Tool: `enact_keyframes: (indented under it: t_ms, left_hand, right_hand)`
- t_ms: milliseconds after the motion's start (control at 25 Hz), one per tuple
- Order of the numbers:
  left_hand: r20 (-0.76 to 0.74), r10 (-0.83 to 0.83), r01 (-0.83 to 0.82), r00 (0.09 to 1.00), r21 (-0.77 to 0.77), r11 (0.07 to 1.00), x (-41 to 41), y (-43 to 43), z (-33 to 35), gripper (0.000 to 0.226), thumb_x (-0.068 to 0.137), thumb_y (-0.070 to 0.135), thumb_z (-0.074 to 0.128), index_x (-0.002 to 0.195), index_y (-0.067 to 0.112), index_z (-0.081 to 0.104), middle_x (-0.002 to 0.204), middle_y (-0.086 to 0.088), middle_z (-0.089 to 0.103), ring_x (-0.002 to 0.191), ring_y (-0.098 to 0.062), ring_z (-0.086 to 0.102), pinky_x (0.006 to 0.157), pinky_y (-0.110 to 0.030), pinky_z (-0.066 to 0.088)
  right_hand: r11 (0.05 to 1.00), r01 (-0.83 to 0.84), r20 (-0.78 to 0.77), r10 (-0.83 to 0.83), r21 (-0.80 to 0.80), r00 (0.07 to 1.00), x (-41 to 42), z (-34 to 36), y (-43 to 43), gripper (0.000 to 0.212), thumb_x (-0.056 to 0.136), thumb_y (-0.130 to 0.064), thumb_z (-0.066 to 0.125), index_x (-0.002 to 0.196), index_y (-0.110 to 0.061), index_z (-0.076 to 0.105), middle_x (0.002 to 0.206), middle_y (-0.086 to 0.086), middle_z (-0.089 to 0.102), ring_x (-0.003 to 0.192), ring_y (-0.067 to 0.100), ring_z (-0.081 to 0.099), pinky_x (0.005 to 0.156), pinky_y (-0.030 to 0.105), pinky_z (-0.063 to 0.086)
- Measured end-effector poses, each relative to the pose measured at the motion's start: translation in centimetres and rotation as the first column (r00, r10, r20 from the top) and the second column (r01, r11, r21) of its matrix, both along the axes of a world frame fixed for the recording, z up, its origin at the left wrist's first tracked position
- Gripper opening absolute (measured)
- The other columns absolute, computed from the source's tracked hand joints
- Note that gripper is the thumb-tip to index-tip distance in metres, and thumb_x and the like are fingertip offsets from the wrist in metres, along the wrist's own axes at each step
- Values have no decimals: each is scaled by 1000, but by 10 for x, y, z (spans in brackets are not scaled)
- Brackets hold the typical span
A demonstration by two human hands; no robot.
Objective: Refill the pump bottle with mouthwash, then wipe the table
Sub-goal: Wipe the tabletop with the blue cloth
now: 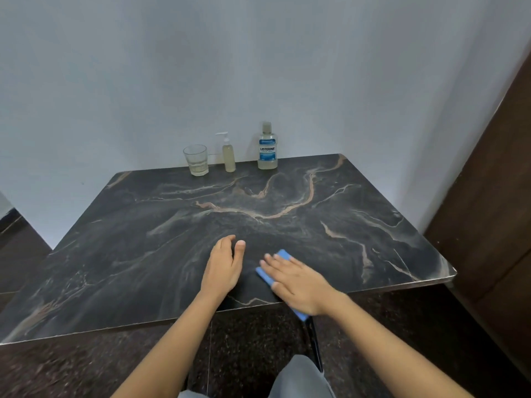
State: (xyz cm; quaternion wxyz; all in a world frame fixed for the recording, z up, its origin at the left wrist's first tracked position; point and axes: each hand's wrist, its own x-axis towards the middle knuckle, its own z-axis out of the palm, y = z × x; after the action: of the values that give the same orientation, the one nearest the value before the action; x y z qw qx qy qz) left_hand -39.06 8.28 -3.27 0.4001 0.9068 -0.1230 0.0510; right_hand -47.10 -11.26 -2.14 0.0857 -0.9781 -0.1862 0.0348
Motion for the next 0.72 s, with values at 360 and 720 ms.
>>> enact_keyframes:
  t_ms: [360,720]
  left_hand:
    - [41,72,-81,997,290,953,72,88,-9,64,96,58,23,120,8,54,115,-6,59,115,-27,52,112,-48,28]
    - [125,122,-152,985,262,953,80,85,-20,47,100,41,32,132,11,49,137,-3,51,131,-21,42,112,-40,31]
  right_hand:
    - [842,539,21,-538,-29,843,94,-3,-145,53,103,-32,20,153,-20,10,161,-1,6,149,15,5,120,38,7]
    - [906,423,17,-423,-27,906,249,-2,-15,55,102,-34,16,153,-15,8,162,4,5,149,20,4,120,41,4]
